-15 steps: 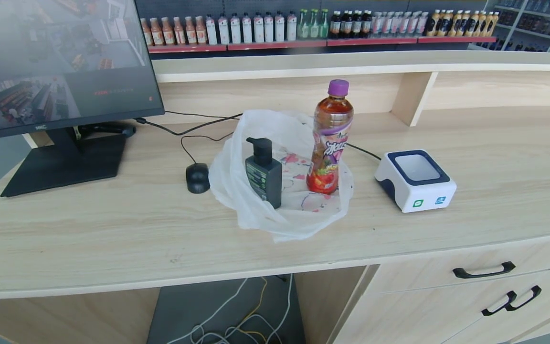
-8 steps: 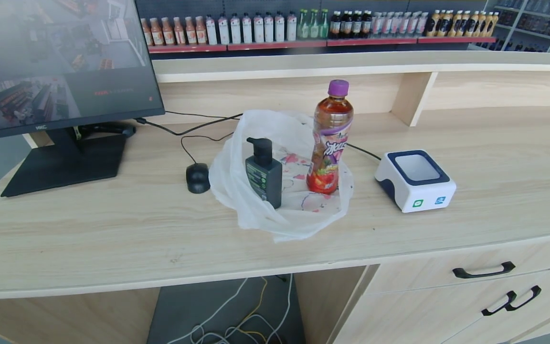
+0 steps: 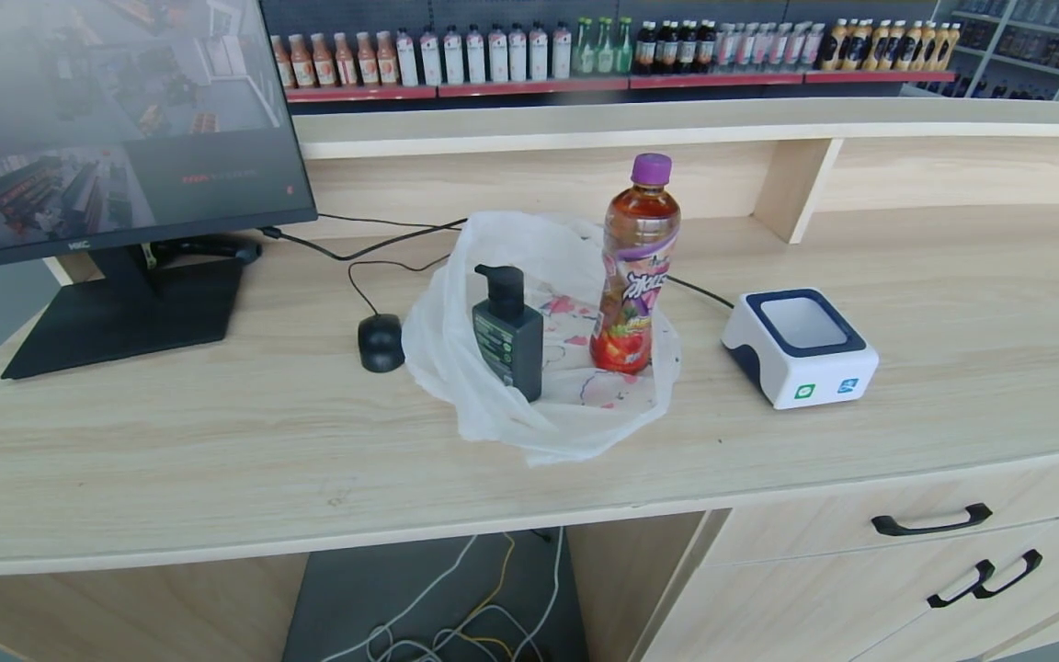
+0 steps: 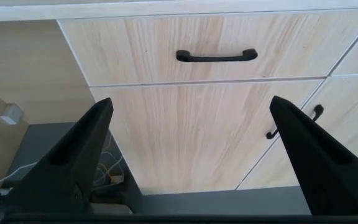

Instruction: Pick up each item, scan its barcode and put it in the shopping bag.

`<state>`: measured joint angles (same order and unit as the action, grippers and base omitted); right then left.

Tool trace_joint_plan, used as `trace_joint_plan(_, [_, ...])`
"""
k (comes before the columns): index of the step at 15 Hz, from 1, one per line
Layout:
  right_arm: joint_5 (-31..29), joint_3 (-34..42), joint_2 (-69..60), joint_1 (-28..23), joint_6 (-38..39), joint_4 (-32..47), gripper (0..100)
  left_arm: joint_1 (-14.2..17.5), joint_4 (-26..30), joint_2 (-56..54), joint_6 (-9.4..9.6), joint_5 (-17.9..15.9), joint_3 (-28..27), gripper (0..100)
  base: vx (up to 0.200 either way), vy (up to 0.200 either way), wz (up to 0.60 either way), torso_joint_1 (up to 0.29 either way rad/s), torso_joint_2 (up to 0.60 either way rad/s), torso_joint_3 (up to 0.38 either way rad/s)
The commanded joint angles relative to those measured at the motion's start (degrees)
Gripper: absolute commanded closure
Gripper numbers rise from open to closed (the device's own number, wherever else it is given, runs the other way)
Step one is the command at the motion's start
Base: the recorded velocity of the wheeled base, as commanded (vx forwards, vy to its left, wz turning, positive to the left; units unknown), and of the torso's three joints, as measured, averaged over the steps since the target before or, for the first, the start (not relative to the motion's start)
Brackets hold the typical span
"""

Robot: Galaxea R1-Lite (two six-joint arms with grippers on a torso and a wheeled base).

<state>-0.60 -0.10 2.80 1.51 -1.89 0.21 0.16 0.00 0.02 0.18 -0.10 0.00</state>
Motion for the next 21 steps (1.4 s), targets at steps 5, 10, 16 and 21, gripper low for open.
trace_joint_plan(5, [0.1,0.0,-2.8,-1.3,-0.3,0.1,0,0.0,0.0,0.0,-0.01,0.0,0.0,0,-0.12,0.0,0.0,0.002,0.0,0.001])
trace_joint_plan(10, [0.1,0.0,-2.8,-1.3,-0.5,0.1,0,0.0,0.0,0.0,-0.01,0.0,0.0,0,-0.04,0.0,0.0,0.0,0.0,0.0])
trace_joint_plan(16, [0.1,0.0,-2.8,-1.3,-0.3,0.1,0,0.0,0.0,0.0,-0.27,0.0,0.0,0,0.0,-0.167,0.0,0.002,0.0,0.002])
trace_joint_plan(21, [0.1,0.0,-2.8,-1.3,-0.4,0.1,0,0.0,0.0,0.0,-0.45,0.0,0.0,0,0.0,-0.2,0.0,0.006,0.0,0.0])
